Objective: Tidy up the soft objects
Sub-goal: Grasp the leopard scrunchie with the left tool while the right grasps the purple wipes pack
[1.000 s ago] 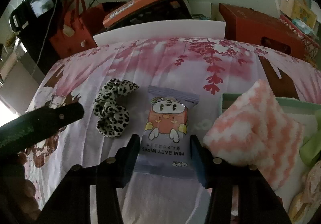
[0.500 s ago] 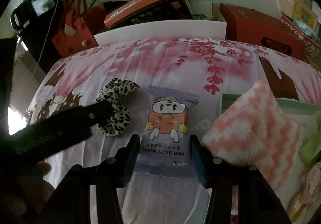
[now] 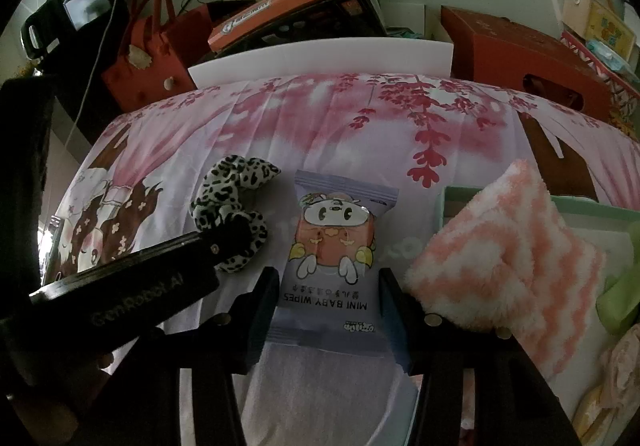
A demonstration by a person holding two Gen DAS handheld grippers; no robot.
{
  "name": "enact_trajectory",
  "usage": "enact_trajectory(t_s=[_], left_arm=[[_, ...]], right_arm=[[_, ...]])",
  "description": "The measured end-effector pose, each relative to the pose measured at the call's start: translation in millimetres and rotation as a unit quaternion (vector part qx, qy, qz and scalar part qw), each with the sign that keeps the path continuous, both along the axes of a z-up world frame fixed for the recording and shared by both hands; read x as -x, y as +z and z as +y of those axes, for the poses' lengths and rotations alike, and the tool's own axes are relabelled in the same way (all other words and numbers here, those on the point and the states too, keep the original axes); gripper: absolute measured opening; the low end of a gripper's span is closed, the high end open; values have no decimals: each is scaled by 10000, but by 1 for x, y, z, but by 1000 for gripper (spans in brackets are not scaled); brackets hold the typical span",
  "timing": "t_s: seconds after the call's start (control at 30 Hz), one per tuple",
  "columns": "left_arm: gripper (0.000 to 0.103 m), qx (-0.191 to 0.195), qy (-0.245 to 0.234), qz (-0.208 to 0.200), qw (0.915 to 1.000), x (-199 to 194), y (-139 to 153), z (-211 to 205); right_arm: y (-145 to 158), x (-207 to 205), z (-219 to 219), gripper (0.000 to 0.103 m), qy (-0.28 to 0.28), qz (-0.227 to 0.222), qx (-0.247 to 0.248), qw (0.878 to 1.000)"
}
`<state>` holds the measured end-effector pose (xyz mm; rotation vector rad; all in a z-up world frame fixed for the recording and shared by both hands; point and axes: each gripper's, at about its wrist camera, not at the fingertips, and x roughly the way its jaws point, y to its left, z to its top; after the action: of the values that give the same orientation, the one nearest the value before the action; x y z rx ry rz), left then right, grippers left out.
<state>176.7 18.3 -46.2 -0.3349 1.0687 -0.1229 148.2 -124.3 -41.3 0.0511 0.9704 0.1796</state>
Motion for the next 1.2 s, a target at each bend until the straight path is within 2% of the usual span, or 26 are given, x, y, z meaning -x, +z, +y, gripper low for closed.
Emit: enact_trajectory(t_s=[0.27,0.47,0.73,1.2], left_arm=[[21,187,11,70,9998,0,-2,2],[13,123,25,96,9999,3,2,1],[12,141,219,204,9995,10,4,5],[12,-38,582,-7,9983,32,30,24]], right_arm=[[0,0,0,53,8,2,10,10000],[-1,-1,0,53,20,6,12,10000],[-1,-1,0,53,29,2,-6,10000],[9,3,-2,53,46,-116,-149,9998]])
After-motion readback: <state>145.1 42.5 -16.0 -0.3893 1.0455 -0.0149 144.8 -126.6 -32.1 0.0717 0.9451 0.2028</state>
